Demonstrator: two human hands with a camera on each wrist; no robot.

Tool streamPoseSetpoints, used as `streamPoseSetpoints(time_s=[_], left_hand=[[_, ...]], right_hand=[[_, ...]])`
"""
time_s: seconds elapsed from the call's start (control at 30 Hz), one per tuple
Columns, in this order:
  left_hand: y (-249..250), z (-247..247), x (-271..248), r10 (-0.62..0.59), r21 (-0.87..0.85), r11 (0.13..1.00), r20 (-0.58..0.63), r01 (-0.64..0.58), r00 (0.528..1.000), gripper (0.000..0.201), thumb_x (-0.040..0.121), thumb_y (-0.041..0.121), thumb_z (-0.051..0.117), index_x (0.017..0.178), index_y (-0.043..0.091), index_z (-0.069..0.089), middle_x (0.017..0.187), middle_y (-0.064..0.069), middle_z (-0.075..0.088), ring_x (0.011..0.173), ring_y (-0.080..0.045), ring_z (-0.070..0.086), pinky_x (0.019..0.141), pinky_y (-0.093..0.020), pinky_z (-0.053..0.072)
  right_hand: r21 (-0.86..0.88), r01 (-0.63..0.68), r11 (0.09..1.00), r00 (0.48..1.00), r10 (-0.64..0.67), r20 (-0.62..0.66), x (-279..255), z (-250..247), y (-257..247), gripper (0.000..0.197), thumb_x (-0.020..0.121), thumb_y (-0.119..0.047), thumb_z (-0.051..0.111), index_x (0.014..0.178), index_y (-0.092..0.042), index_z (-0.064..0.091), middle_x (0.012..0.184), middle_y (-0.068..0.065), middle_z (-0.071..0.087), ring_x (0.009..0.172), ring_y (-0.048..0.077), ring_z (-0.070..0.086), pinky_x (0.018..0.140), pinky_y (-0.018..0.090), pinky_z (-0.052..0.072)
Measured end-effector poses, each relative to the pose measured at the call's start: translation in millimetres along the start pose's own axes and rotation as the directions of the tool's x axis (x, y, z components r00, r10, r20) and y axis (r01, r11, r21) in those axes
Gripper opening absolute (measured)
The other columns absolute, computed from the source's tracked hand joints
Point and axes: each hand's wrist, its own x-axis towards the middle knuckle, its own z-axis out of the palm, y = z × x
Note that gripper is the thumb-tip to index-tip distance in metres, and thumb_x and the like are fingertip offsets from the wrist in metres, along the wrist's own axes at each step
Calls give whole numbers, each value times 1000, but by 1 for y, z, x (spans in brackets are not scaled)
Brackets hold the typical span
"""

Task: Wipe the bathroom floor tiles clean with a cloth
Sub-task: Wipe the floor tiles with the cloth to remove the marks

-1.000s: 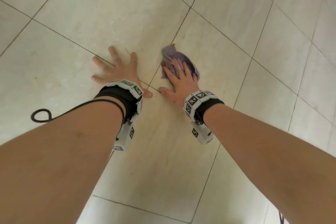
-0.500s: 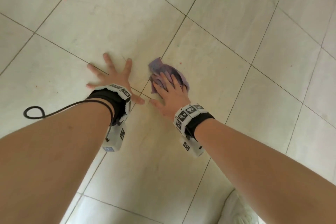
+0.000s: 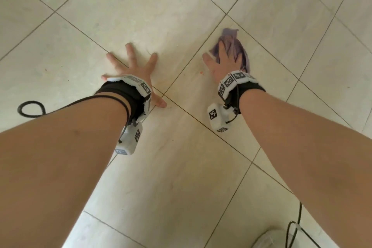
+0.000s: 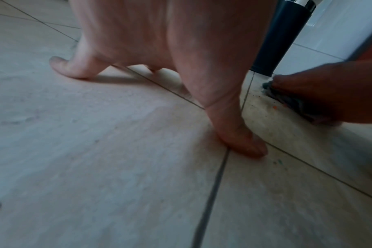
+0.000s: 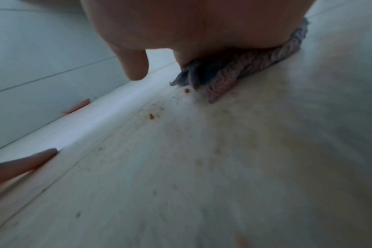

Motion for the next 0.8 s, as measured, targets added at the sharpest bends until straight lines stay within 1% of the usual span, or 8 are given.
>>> streamPoseSetpoints(time_s=[0.13,0.27,0.43,0.53,0.63,0.7,0.77,0.8], left_hand=[[-2,3,4,1,6,1000,-45,-1,999,141,45,73,83,147,54,-13,154,-1,-35,137,-59,-20,99,-80,23],[-5,8,6,14,3,1000,-79,-13,997,141,42,76,82,147,53,-9,155,0,-30,138,-58,-19,100,-79,24],[-6,15,-3,10,30,1000,-156,-5,988,134,47,75,80,150,46,0,158,-1,-18,142,-50,-10,100,-75,28],[-8,23,-6,1,18,1000,-180,3,984,131,52,75,78,153,41,1,160,-1,-17,146,-43,-10,103,-73,25],[-9,28,-10,-21,-9,1000,-172,20,985,127,59,72,77,154,38,0,161,-2,-19,147,-39,-12,104,-74,23],[-8,30,-12,-33,-29,999,-167,28,985,125,61,70,77,155,36,1,161,-4,-18,147,-39,-12,104,-75,23],[-7,31,-14,-39,-41,999,-165,33,985,123,63,68,77,155,34,2,161,-6,-18,147,-40,-11,104,-75,24],[-6,32,-14,-40,-47,998,-165,33,985,122,64,67,77,155,33,3,161,-7,-17,147,-40,-11,105,-74,24]], right_hand=[[-98,111,989,994,-109,29,4,2,-19,69,94,-65,30,153,-44,3,163,-6,-8,149,32,-10,118,57,3],[-233,230,945,973,-216,84,-11,19,-25,66,96,-64,27,153,-44,1,163,-9,-12,148,30,-13,117,57,0],[-309,377,873,926,-359,116,-44,53,-19,71,93,-68,28,154,-42,1,162,-10,-16,148,27,-16,115,57,-2],[-323,457,829,888,-443,119,-62,63,-6,71,93,-66,34,154,-38,11,163,-10,-10,148,25,-13,116,56,-1],[-294,494,819,869,-476,134,-72,61,2,66,92,-63,41,151,-38,25,163,-7,-2,149,26,-7,117,57,3],[-238,483,843,876,-464,133,-76,57,0,54,91,-61,46,140,-40,43,162,-7,9,149,25,1,116,58,3],[-146,464,874,884,-468,7,-80,54,-5,29,89,-56,54,108,-39,66,158,-9,23,147,24,12,116,57,4],[-114,463,879,874,-474,-104,-82,53,-8,19,88,-51,57,91,-35,66,156,-9,28,145,24,17,116,55,6]])
